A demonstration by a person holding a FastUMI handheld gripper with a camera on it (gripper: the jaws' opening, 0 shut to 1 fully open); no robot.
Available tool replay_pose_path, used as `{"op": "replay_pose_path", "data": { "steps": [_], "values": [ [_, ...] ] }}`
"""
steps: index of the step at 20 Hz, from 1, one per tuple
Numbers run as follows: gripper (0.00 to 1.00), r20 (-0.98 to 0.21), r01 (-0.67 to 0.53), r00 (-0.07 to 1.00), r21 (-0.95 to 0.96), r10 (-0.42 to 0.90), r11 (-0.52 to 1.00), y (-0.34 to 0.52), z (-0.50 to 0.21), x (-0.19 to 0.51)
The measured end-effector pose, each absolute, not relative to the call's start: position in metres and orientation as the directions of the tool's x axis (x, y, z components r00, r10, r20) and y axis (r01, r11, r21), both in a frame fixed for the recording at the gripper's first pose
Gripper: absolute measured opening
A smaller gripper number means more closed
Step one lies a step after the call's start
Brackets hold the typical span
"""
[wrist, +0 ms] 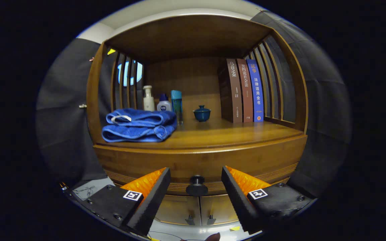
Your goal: Pull open the drawer, take out the items inside it, and place them on the countertop above the cabinet.
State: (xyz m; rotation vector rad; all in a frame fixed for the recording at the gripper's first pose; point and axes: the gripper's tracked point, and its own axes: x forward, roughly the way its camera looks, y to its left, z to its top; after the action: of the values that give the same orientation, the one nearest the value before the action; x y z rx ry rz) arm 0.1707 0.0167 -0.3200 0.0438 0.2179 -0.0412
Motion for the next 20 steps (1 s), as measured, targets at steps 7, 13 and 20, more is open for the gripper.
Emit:
{"op": "replay_pose_path", "data": {
  "steps": [7, 13, 20],
  "values": [
    [0.78, -0.298, 0.108, 0.949, 0.009, -0.1, 0.994, 0.011, -0.372, 0.186],
    [0.51, -0.276, 0.126, 0.953, -0.008, -0.123, 0.992, 0.011, -0.373, 0.192],
    [0.27, -0.275, 0.126, 0.953, -0.012, -0.125, 0.992, 0.011, -0.373, 0.183]
  ]
}}
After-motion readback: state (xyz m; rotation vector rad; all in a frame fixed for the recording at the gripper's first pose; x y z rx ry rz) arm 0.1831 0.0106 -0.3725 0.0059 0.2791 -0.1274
